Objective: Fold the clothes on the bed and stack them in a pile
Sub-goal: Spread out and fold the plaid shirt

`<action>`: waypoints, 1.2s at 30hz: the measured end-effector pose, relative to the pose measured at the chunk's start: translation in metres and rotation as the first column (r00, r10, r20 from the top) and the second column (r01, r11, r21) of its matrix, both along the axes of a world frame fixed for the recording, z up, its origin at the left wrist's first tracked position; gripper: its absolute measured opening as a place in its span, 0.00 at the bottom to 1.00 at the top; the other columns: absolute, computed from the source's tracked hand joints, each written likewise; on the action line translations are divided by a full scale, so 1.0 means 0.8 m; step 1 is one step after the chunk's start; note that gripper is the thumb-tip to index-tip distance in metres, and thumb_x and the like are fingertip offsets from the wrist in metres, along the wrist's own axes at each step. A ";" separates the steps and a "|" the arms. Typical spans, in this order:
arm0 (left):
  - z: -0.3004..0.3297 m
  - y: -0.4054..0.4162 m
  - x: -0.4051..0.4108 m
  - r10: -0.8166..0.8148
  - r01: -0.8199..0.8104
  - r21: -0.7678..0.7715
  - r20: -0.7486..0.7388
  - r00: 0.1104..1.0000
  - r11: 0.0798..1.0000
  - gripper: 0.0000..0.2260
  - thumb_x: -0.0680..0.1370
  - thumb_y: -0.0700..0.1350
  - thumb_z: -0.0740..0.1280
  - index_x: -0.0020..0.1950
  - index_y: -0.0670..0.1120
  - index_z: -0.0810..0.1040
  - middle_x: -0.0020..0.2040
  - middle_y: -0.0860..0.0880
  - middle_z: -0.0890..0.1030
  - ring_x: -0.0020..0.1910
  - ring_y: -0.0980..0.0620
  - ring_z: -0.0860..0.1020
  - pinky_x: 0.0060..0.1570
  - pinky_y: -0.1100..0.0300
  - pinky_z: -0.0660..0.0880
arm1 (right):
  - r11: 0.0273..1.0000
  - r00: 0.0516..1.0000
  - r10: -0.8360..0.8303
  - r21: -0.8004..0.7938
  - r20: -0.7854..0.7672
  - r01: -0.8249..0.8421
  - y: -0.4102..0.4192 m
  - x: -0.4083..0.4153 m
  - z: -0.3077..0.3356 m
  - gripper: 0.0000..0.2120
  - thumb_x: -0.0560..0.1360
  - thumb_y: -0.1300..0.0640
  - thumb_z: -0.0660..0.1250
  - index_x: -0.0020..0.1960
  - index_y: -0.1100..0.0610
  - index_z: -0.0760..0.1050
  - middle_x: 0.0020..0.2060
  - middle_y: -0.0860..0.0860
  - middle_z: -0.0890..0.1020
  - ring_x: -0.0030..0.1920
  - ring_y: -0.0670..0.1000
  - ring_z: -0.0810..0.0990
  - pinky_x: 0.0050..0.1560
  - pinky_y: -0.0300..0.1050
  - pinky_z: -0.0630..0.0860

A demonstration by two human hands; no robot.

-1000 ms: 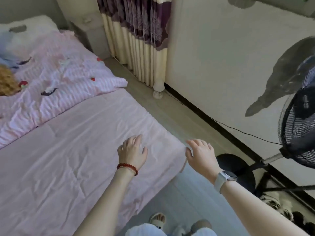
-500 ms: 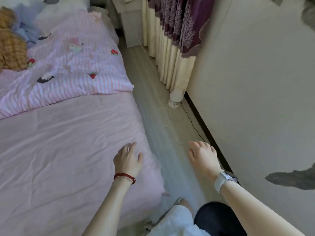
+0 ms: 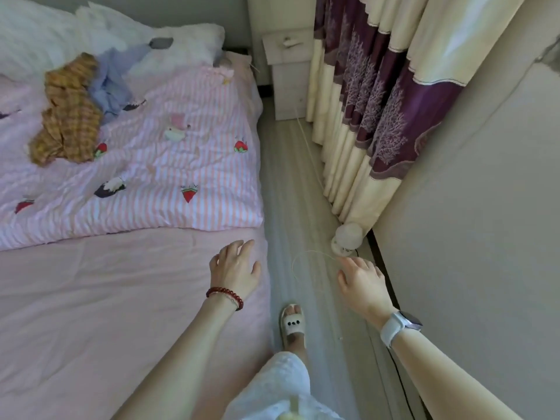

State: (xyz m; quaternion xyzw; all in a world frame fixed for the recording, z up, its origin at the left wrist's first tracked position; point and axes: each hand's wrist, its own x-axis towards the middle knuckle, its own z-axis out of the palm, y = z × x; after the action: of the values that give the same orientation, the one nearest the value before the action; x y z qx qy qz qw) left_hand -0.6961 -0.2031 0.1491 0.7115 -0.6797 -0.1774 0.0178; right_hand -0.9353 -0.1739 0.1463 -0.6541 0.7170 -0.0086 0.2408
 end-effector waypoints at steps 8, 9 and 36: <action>0.029 -0.243 0.041 0.089 -0.089 -0.061 -0.003 0.996 0.994 0.22 0.78 0.51 0.60 0.72 0.50 0.65 0.70 0.49 0.67 0.69 0.50 0.64 0.67 0.53 0.60 | 0.983 0.983 0.181 -0.018 -0.007 -0.181 -0.280 0.061 0.025 0.20 0.80 0.54 0.53 0.71 0.51 0.63 0.65 0.51 0.71 0.66 0.55 0.67 0.67 0.50 0.58; 0.029 -0.265 0.049 0.110 -0.110 -0.061 -0.002 0.994 0.992 0.22 0.78 0.51 0.59 0.72 0.50 0.64 0.70 0.49 0.66 0.69 0.50 0.64 0.67 0.52 0.60 | 0.980 0.980 0.198 -0.019 -0.004 -0.198 -0.309 0.067 0.027 0.20 0.80 0.53 0.53 0.71 0.51 0.63 0.66 0.51 0.71 0.66 0.54 0.66 0.67 0.50 0.58; -0.019 -0.852 0.407 0.863 -0.872 -0.015 -0.133 0.487 0.490 0.20 0.79 0.50 0.59 0.71 0.48 0.65 0.70 0.47 0.67 0.67 0.46 0.67 0.61 0.50 0.67 | 0.334 0.335 0.942 -0.046 -0.004 -0.941 -1.114 0.516 0.020 0.20 0.80 0.53 0.50 0.72 0.50 0.61 0.69 0.48 0.67 0.69 0.50 0.63 0.70 0.49 0.58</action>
State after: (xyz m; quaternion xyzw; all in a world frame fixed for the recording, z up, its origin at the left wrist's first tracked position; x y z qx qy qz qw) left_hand -0.3706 -0.8847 0.1340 0.9449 -0.2334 -0.1546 0.1697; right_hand -0.5222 -1.0652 0.1623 -0.9524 0.2054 0.1098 0.1967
